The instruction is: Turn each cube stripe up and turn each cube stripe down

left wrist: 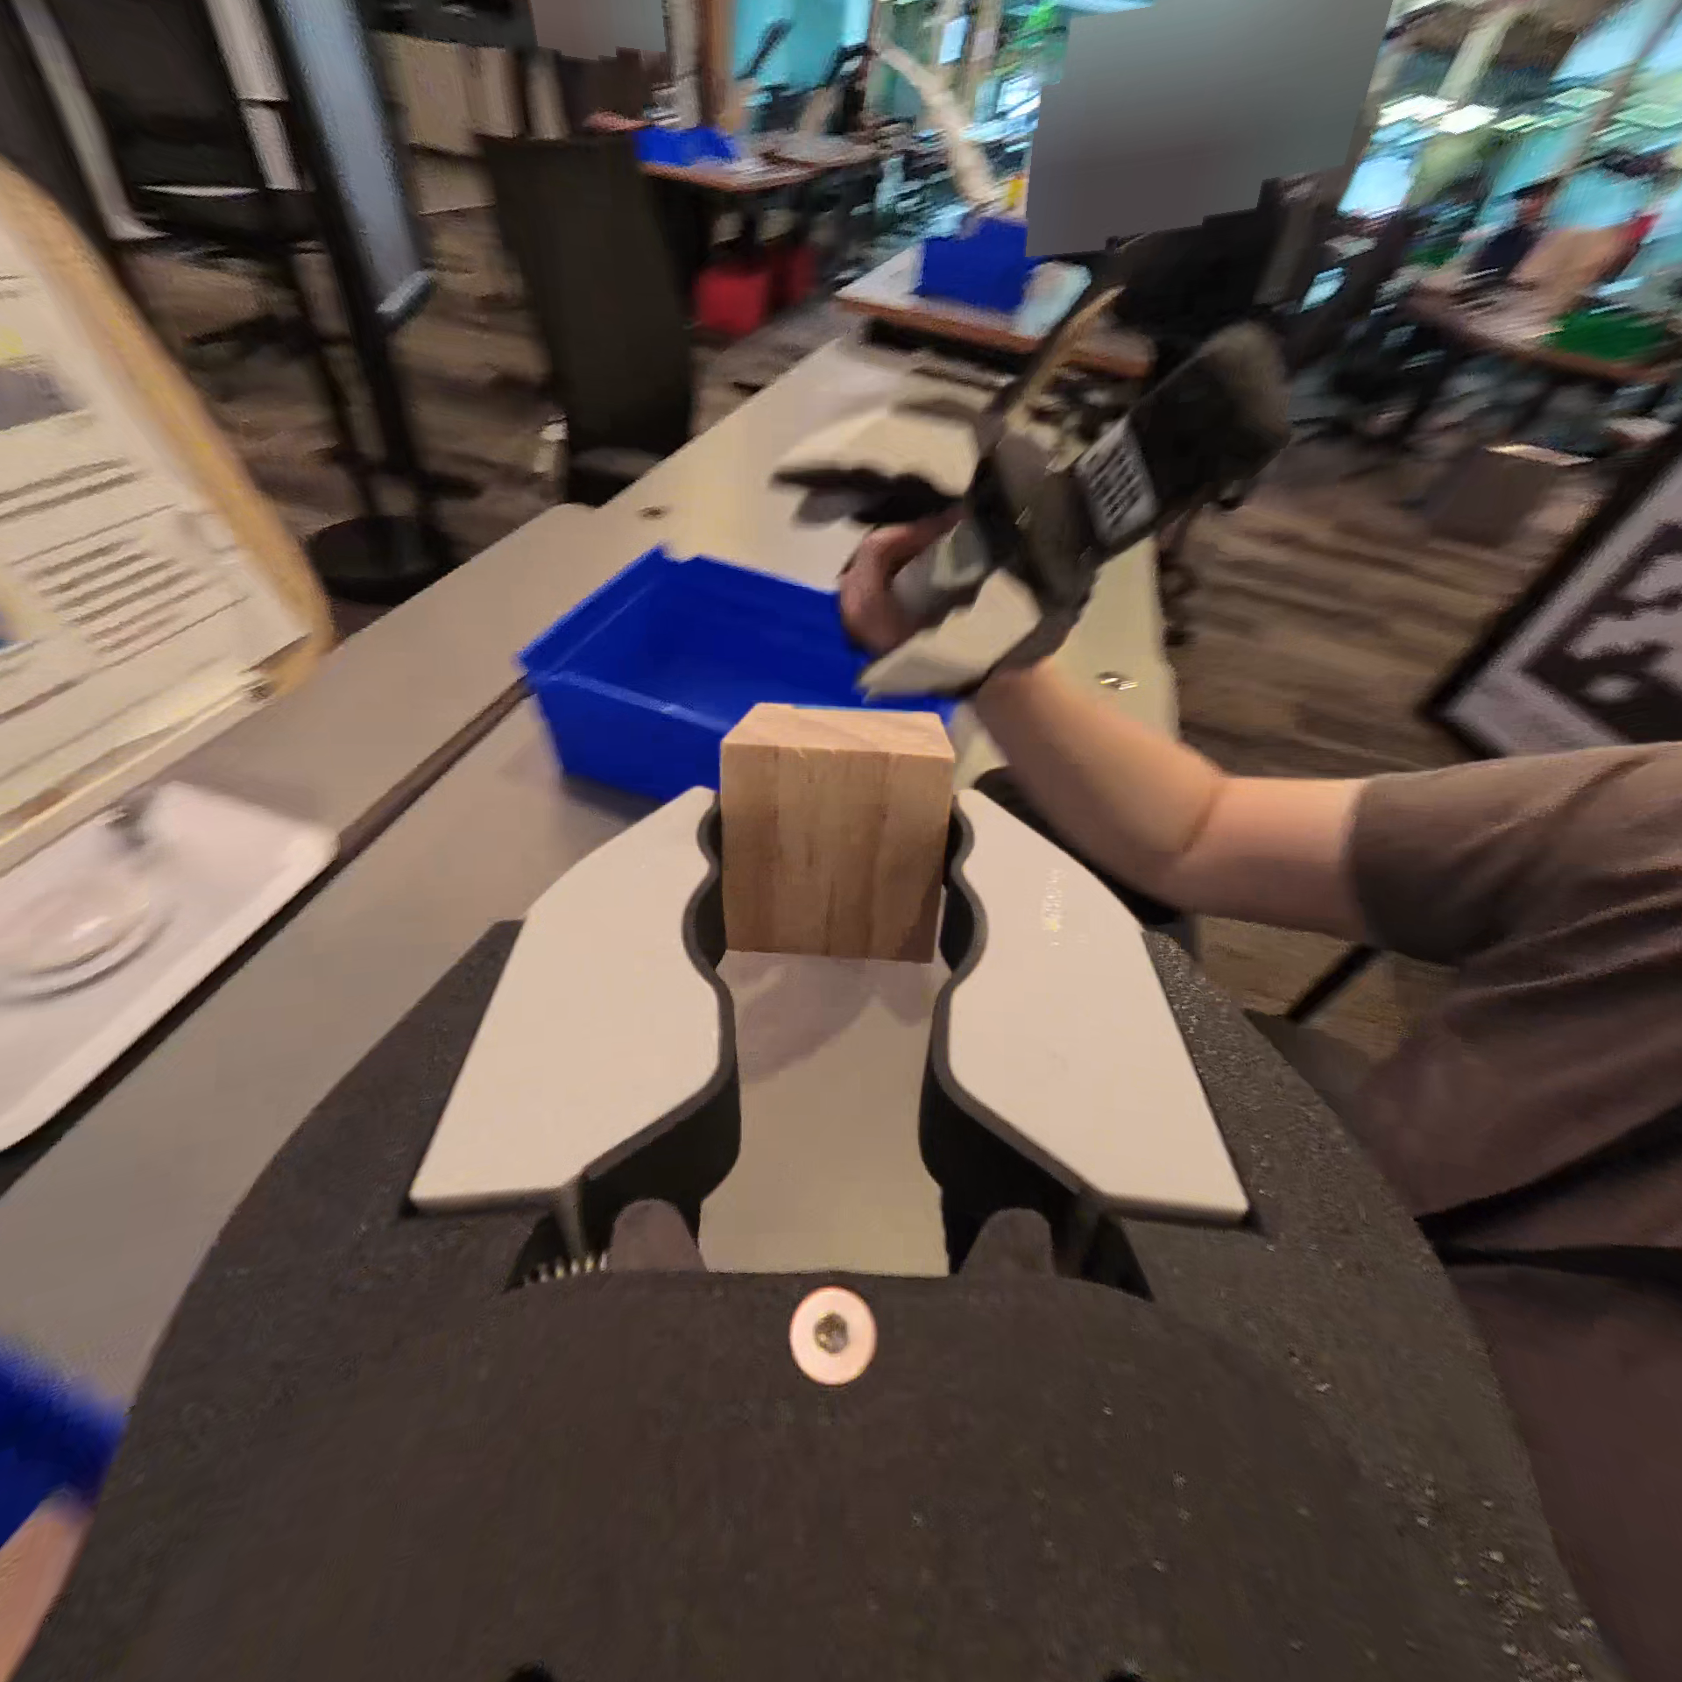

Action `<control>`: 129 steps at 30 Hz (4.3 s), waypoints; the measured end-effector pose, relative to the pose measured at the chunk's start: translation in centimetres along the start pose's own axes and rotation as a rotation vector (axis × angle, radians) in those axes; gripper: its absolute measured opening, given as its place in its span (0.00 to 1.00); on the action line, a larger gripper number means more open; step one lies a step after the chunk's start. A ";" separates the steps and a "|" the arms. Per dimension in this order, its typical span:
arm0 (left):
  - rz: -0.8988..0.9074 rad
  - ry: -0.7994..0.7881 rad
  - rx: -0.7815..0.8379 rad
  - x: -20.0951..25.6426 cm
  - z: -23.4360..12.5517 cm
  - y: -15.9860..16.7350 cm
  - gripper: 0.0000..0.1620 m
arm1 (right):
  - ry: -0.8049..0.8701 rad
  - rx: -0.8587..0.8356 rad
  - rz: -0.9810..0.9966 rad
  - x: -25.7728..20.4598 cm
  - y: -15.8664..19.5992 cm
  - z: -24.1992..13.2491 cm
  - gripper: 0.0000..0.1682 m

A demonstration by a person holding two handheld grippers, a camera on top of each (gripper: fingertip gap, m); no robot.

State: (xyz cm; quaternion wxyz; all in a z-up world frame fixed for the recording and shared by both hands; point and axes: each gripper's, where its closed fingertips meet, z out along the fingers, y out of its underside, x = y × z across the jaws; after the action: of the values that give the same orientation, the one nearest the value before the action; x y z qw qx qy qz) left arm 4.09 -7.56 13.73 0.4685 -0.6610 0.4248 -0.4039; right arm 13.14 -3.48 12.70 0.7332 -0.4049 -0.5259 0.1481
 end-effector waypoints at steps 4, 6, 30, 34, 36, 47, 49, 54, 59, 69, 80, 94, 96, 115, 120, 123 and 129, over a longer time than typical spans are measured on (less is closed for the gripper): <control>-0.060 0.206 0.051 2.5 2.8 -1.4 0.27 | 0.011 0.069 -0.138 -3.3 -2.7 1.2 0.39; -0.087 0.264 0.080 2.7 3.6 -1.4 0.27 | 0.062 0.111 -0.216 -3.8 -3.9 1.0 0.39; -0.045 -0.082 -0.027 -4.0 0.1 1.8 0.30 | 0.313 -1.123 0.797 7.1 25.0 -13.4 0.28; -0.113 -0.110 -0.045 -4.9 -1.3 2.2 0.27 | 0.298 -1.279 0.976 4.0 31.2 -12.9 0.28; -0.138 -0.163 -0.062 -6.0 -2.0 2.6 0.27 | 0.272 -1.376 0.959 2.9 32.8 -13.2 0.28; -0.297 -0.584 -0.247 -13.2 -7.4 7.4 0.27 | 0.191 -1.447 0.937 1.1 35.0 -12.4 0.29; -0.275 -0.646 -0.274 -14.1 -8.4 8.0 0.27 | 0.185 -1.427 0.914 1.3 35.0 -12.1 0.30; -0.302 -0.754 -0.368 -15.8 -11.7 10.5 0.27 | 0.278 -1.259 0.811 5.0 32.4 -11.4 0.33; -0.325 -0.817 -0.578 -17.1 -14.6 15.0 0.25 | 0.304 -1.174 0.723 7.2 29.9 -11.3 0.33; -0.591 -1.002 -0.698 -21.5 -17.4 21.5 0.27 | 0.238 -1.247 0.655 5.8 30.9 -11.4 0.33; -0.881 -0.958 -0.712 -21.7 -15.7 25.3 0.33 | 0.206 -1.270 0.625 5.4 31.2 -11.5 0.33; -0.925 -0.978 -0.825 -21.3 -16.0 27.5 0.34 | 0.168 -1.305 0.609 4.7 31.6 -11.7 0.33; -0.933 -0.974 -0.833 -21.5 -15.8 27.9 0.35 | 0.164 -1.311 0.609 4.6 31.7 -11.7 0.33; -0.832 -1.035 -0.986 -21.8 -16.2 28.4 0.29 | 0.190 -1.322 0.561 5.0 31.4 -11.8 0.33; -0.741 -0.990 -0.701 -20.4 -15.8 21.5 0.29 | 0.346 -1.195 0.462 8.3 27.9 -10.8 0.33; -0.581 -0.772 -0.411 -17.6 -11.9 14.3 0.29 | 0.349 -1.002 0.379 8.8 23.0 -7.5 0.33; -0.420 -0.117 -0.104 -8.6 -1.5 5.8 0.29 | -0.024 -0.398 0.132 -0.2 7.8 2.2 0.37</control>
State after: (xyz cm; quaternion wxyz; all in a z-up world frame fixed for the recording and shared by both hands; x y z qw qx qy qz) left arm -1.08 -1.02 7.36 0.3632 -0.7805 0.2702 -0.4312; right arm 12.69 2.27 7.00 0.6213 -0.5735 -0.5255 0.0940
